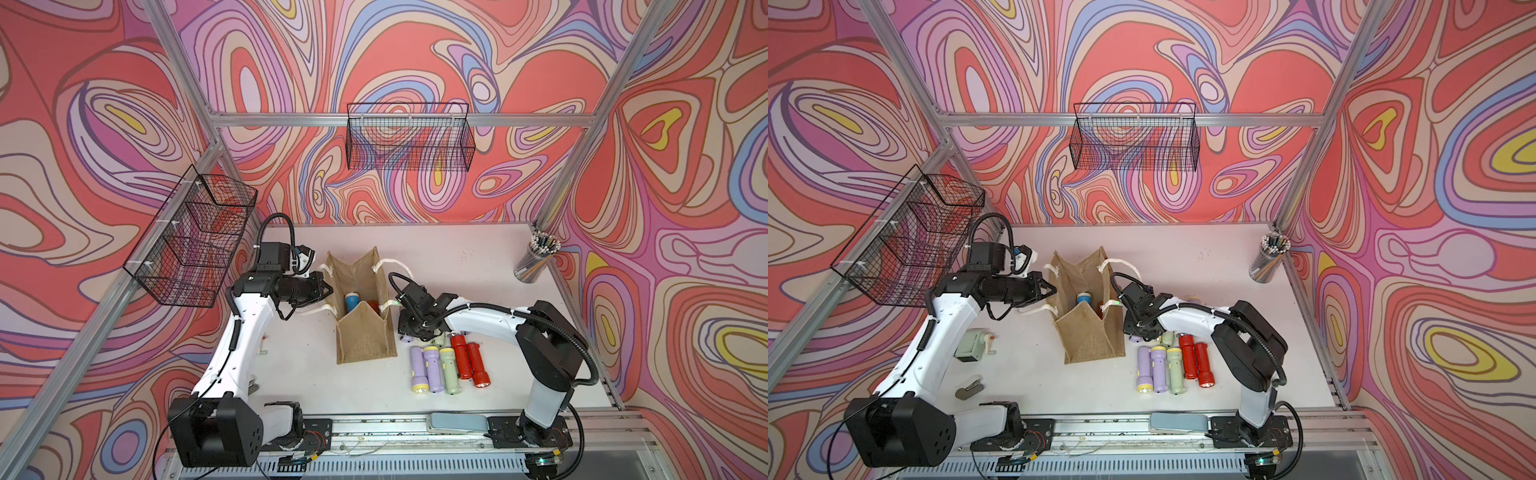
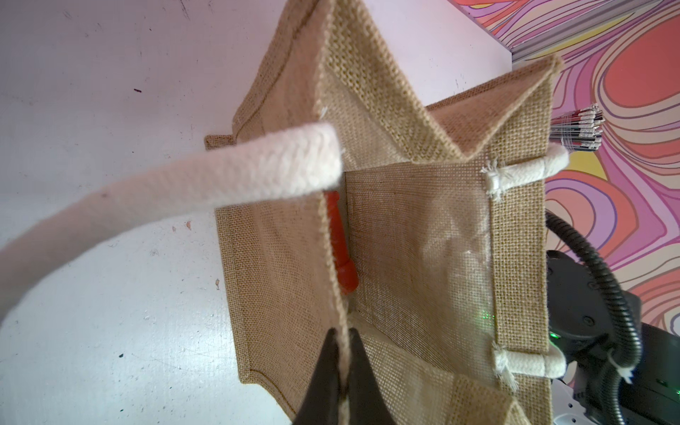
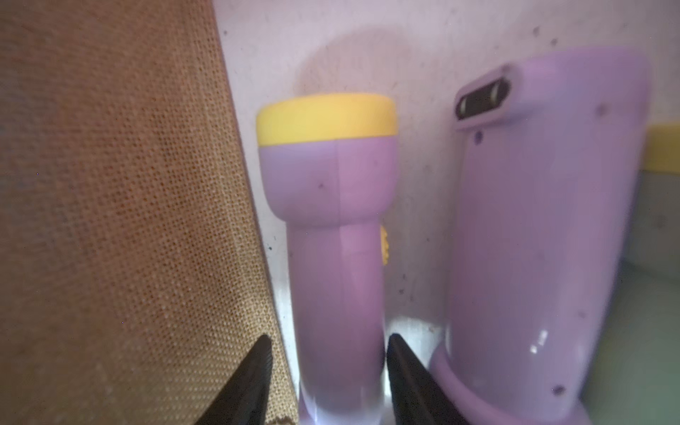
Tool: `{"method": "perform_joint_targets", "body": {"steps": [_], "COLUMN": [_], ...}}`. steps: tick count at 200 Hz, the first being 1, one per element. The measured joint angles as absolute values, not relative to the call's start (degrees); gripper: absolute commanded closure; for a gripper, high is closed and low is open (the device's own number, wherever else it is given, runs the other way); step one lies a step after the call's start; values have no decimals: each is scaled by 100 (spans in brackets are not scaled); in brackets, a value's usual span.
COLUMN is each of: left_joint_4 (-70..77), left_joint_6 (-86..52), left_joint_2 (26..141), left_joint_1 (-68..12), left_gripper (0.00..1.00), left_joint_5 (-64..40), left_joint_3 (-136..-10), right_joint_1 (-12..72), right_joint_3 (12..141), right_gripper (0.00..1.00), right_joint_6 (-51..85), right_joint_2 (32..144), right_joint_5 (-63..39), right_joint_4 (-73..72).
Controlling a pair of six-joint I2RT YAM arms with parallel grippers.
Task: Put the flashlights into the tote bags
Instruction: Pick up the flashlight from the center of the board.
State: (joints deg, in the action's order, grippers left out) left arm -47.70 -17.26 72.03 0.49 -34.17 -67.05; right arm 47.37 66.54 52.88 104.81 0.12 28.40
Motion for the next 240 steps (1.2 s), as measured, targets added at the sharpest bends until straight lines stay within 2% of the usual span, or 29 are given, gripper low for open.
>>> {"method": "perform_joint_targets", "body": {"steps": [67, 131, 185, 240], "left_joint_4": [-4751, -4718, -4703, -4685], "left_joint_6": [-1741, -1763, -1782, -1809], "left_joint_2": [7199, 7199, 7199, 7199], "left_joint_1": [49, 75, 86, 93], "left_gripper": [91, 91, 91, 91], "left_joint_5": [-3448, -3450, -3450, -3450], "left_joint_3": [-6696, -6663, -6659, -6632], "right_joint_1": [4779, 4860, 4886, 4904], "right_joint_3": [6879, 7277, 7424, 7491], "right_gripper": [48, 55, 56, 73], "right_joint_6": [5284, 5212, 5175, 5151], "right_joint_2": [10777, 11078, 11183, 11231], "right_joint_5": [58, 231, 301, 349], "right_joint_4": [3065, 3378, 3533, 3583]}}
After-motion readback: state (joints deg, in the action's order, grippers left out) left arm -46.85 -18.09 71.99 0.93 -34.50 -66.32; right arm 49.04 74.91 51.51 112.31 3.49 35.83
